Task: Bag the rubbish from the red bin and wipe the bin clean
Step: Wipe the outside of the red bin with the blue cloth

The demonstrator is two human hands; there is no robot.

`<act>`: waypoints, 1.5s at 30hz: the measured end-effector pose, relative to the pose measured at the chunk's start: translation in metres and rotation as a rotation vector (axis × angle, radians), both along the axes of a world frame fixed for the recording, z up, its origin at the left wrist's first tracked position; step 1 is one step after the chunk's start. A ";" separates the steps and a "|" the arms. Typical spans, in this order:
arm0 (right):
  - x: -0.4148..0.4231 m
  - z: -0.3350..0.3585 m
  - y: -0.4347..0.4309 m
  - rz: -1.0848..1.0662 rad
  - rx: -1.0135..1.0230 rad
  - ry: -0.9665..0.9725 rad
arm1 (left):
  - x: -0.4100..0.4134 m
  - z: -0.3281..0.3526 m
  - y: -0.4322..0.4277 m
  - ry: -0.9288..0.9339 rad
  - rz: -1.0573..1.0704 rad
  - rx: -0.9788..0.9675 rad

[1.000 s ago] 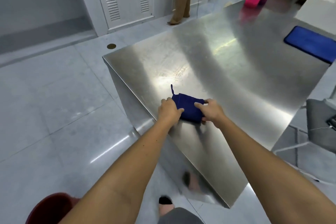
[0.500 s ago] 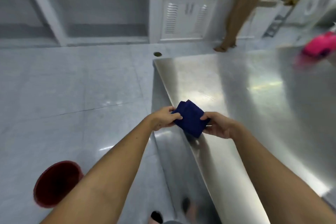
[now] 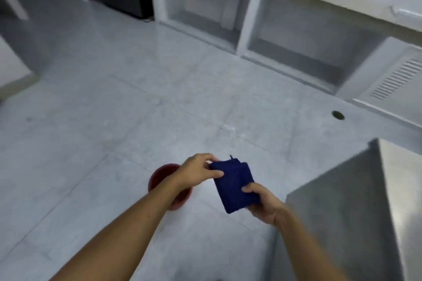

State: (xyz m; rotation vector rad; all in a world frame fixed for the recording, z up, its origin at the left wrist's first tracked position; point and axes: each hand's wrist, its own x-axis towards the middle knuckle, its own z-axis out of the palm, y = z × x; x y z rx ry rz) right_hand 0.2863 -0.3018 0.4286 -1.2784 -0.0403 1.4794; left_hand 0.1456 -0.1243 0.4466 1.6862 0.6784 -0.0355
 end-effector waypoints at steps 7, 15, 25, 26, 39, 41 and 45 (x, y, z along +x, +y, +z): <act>-0.019 -0.194 0.101 -0.007 -0.028 0.059 | -0.069 -0.213 0.042 0.245 0.282 0.528; 0.033 -0.444 0.178 -0.257 0.210 0.007 | -0.126 -0.507 0.081 0.343 -0.619 1.384; 0.091 -0.550 0.265 -0.313 0.181 -0.622 | -0.113 -0.562 0.162 -0.209 -0.557 1.664; 0.091 -0.544 0.273 -0.310 0.144 -0.676 | -0.108 -0.553 0.165 -0.163 -0.510 1.594; -0.037 -0.555 0.272 0.062 0.284 -1.139 | -0.061 -0.553 0.184 -0.099 0.395 1.140; -0.048 -0.562 0.274 0.165 0.334 -1.075 | -0.059 -0.553 0.182 -0.103 0.426 1.141; -0.048 -0.584 0.280 0.123 0.269 -1.043 | -0.048 -0.555 0.177 -0.141 0.388 1.167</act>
